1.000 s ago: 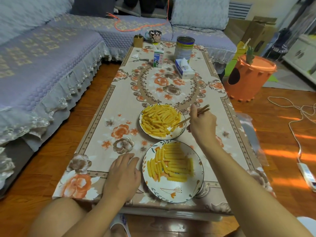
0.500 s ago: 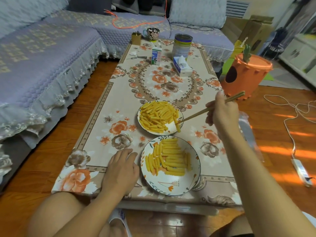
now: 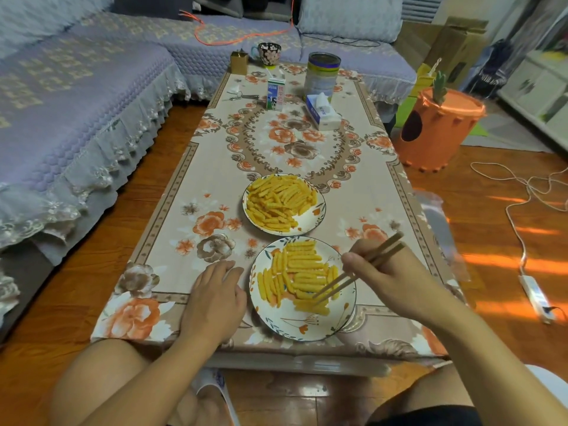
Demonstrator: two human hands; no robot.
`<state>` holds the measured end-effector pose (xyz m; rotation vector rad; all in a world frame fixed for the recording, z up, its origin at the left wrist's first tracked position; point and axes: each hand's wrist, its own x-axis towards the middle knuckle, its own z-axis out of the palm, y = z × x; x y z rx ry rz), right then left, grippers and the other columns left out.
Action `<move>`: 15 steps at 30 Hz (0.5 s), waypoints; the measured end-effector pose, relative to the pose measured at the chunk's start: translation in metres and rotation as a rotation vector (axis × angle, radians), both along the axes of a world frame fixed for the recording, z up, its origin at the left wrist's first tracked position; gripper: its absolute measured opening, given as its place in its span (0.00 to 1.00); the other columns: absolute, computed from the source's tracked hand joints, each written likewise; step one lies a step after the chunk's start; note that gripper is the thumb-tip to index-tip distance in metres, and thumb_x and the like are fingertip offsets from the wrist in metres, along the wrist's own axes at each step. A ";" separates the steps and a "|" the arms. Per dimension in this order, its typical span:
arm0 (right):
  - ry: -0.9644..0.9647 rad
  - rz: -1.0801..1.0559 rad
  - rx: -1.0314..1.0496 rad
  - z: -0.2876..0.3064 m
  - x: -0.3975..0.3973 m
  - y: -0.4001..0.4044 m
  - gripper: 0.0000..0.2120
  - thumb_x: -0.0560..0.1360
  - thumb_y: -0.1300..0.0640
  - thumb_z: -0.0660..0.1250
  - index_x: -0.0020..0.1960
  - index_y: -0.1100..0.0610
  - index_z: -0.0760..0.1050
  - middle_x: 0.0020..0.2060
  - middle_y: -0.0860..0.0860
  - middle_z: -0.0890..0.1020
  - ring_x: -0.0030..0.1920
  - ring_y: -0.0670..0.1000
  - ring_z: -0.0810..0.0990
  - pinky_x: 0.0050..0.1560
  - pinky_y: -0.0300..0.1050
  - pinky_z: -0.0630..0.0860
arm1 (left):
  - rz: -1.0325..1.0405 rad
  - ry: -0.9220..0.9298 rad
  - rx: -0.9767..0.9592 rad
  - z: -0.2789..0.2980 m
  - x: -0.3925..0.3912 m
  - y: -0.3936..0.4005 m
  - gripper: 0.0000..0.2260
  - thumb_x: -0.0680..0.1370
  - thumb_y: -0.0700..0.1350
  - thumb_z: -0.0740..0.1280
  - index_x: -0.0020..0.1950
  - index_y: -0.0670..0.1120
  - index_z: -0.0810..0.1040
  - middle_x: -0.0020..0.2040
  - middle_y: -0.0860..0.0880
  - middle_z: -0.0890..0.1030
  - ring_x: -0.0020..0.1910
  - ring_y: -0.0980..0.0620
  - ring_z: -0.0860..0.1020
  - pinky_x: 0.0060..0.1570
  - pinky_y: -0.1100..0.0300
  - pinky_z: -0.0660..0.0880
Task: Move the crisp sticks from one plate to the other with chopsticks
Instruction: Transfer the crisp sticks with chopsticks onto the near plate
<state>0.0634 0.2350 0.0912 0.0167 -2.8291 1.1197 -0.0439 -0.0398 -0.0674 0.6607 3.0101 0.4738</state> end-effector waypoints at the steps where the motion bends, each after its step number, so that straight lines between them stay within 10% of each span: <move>1: 0.025 -0.034 -0.008 0.004 -0.001 0.002 0.22 0.80 0.37 0.62 0.41 0.52 0.80 0.32 0.51 0.80 0.35 0.51 0.78 0.37 0.49 0.73 | -0.001 0.002 0.000 0.000 0.000 0.000 0.23 0.78 0.50 0.54 0.68 0.47 0.78 0.70 0.48 0.75 0.70 0.47 0.70 0.68 0.47 0.72; 5: 0.075 -0.227 -0.182 0.020 -0.013 0.015 0.14 0.82 0.51 0.66 0.39 0.54 0.81 0.24 0.47 0.75 0.25 0.44 0.70 0.27 0.34 0.65 | -0.006 0.007 0.006 0.000 0.000 0.000 0.25 0.78 0.51 0.50 0.67 0.47 0.79 0.68 0.49 0.76 0.69 0.47 0.71 0.66 0.47 0.74; 15: 0.240 -0.602 -0.245 -0.025 -0.123 0.038 0.21 0.85 0.48 0.60 0.43 0.59 0.81 0.28 0.57 0.80 0.24 0.51 0.80 0.27 0.43 0.75 | -0.002 0.015 0.005 -0.001 -0.002 0.000 0.23 0.78 0.51 0.52 0.64 0.48 0.80 0.65 0.49 0.78 0.67 0.47 0.73 0.64 0.47 0.76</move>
